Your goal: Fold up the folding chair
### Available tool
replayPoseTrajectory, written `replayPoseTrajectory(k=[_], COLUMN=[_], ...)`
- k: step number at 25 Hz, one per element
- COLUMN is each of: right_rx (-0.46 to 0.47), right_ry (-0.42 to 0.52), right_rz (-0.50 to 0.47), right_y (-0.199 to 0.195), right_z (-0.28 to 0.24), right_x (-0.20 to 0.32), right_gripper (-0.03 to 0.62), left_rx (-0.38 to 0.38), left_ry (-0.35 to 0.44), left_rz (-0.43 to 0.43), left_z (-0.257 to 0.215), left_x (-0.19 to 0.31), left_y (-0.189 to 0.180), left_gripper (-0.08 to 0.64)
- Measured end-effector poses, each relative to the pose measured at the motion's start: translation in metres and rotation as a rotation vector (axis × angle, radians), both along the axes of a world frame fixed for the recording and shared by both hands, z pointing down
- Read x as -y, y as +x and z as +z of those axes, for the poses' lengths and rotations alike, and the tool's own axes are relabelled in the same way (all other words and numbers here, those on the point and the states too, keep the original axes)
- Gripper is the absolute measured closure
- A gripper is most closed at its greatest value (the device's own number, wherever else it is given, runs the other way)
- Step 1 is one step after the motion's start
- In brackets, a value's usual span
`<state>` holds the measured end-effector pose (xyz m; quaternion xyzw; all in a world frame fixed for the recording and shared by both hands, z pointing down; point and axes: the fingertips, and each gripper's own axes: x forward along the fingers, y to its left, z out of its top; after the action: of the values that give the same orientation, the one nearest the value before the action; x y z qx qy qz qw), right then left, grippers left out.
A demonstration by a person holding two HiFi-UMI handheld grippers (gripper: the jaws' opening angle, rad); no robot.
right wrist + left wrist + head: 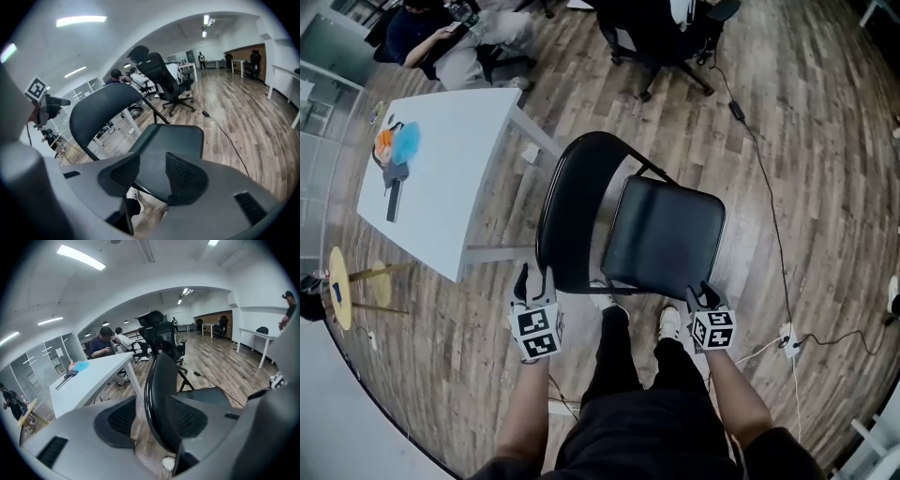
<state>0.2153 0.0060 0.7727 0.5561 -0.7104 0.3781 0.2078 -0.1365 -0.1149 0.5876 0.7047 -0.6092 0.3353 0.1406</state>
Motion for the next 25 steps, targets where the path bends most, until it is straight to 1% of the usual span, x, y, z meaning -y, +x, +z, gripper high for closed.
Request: replayPoseTrajectory(k=[1, 2, 4, 5, 7, 9, 11, 14, 17, 19, 21, 23, 25], right_rx=[0.020, 0.042, 0.083, 0.098, 0.122, 0.162, 0.220, 0.322, 0.398, 0.459, 0.547, 0.628, 0.675], right_ry=[-0.035, -0.070, -0.136, -0.165, -0.216, -0.259, -0.298, -0.347, -0.385, -0.394, -0.392, -0.394, -0.397], right_rz=[0.037, 0.080, 0.163, 0.194, 0.233, 0.251, 0.254, 0.261, 0.276, 0.278, 0.252, 0.205, 0.169], right_y=[0.010, 0.021, 0.040, 0.049, 0.065, 0.075, 0.078, 0.077, 0.076, 0.072, 0.062, 0.048, 0.040], right_z=[0.018, 0.037, 0.074, 0.092, 0.125, 0.159, 0.192, 0.230, 0.257, 0.268, 0.274, 0.278, 0.281], right_x=[0.001, 0.000, -0.006, -0.010, -0.018, -0.025, -0.034, -0.043, -0.047, -0.048, -0.044, -0.038, -0.032], right_gripper=[0.410, 0.378, 0.325, 0.310, 0.279, 0.256, 0.244, 0.229, 0.225, 0.225, 0.210, 0.206, 0.207], left_rx=[0.009, 0.013, 0.008, 0.003, -0.009, -0.033, -0.054, -0.092, -0.117, -0.144, -0.178, -0.193, -0.209], left_ry=[-0.006, -0.015, -0.045, -0.063, -0.095, -0.130, -0.161, -0.176, -0.187, -0.191, -0.201, -0.206, -0.209], left_rz=[0.004, 0.012, 0.039, 0.054, 0.078, 0.090, 0.102, 0.120, 0.132, 0.134, 0.129, 0.137, 0.146], left_z=[0.005, 0.011, 0.024, 0.030, 0.041, 0.053, 0.067, 0.084, 0.102, 0.112, 0.119, 0.120, 0.121], left_x=[0.007, 0.014, 0.027, 0.032, 0.043, 0.050, 0.055, 0.060, 0.059, 0.057, 0.057, 0.057, 0.057], left_y=[0.001, 0.004, 0.010, 0.014, 0.020, 0.024, 0.026, 0.031, 0.039, 0.042, 0.045, 0.046, 0.046], left_gripper=[0.349, 0.319, 0.295, 0.291, 0.284, 0.282, 0.282, 0.282, 0.282, 0.284, 0.298, 0.309, 0.323])
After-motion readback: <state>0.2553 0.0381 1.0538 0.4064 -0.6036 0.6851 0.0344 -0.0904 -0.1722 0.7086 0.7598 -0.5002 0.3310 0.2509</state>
